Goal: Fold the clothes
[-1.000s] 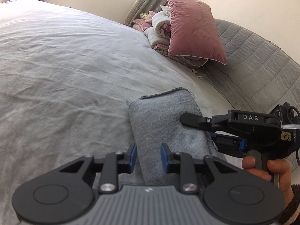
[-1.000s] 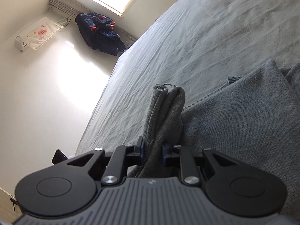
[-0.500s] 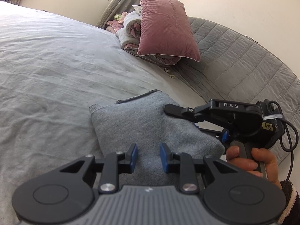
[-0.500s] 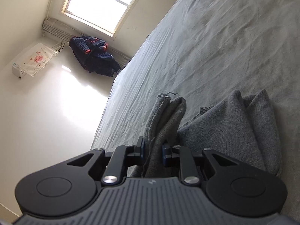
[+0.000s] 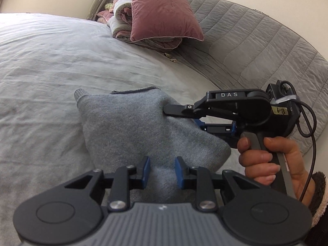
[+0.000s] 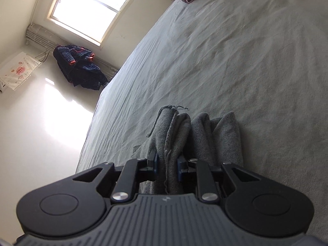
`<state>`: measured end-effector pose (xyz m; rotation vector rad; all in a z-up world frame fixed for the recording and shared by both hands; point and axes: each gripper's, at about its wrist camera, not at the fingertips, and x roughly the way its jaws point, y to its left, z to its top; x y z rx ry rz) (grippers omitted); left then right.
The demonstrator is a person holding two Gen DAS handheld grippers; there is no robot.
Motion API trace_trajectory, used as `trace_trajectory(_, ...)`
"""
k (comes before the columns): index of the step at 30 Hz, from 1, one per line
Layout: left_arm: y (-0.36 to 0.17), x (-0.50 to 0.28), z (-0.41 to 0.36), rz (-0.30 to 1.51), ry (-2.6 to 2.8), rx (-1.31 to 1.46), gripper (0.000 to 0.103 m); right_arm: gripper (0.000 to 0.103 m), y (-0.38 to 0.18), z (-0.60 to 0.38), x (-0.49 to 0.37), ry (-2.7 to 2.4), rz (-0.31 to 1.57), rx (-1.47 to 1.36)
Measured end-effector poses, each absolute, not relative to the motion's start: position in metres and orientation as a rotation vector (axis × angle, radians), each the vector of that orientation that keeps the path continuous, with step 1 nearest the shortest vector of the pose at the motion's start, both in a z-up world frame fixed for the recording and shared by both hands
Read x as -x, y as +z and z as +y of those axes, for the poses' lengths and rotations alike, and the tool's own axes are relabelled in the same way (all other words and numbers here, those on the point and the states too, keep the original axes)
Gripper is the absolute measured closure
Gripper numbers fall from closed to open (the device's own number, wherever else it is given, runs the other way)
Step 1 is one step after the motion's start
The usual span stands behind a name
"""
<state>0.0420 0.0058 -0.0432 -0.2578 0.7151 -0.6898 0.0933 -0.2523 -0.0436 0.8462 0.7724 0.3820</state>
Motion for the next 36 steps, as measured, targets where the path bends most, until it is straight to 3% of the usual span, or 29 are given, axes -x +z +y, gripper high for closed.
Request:
trace_trajectory(9,-0.042,-0.041,0.005,0.714,-0.701,0.258,0.077,0.076,-0.036,-0.260,-0.082,0.353,0.754,-0.797)
trace_trajectory(12,-0.039,-0.042,0.006,0.704,-0.703,0.262,0.077,0.064,-0.030,-0.263,-0.076,0.354,0.739,-0.779)
trace_trajectory(25,-0.038,-0.040,0.000,0.692,-0.708,0.253,0.077,0.063,-0.017,-0.248,-0.056,0.444,0.767,-0.589)
trace_trajectory(27,-0.038,-0.040,-0.001,0.691,-0.711,0.251,0.077,0.068,-0.018,-0.243,-0.056,0.446,0.767,-0.560)
trace_trajectory(29,-0.038,-0.039,-0.001,0.690,-0.713,0.248,0.077,0.085,-0.019,-0.238,-0.055,0.436,0.760,-0.529)
trace_trajectory(36,-0.029,-0.037,0.009,0.647,-0.724,0.289,0.077,0.091,-0.007,-0.243,-0.053,0.442,0.709,-0.543)
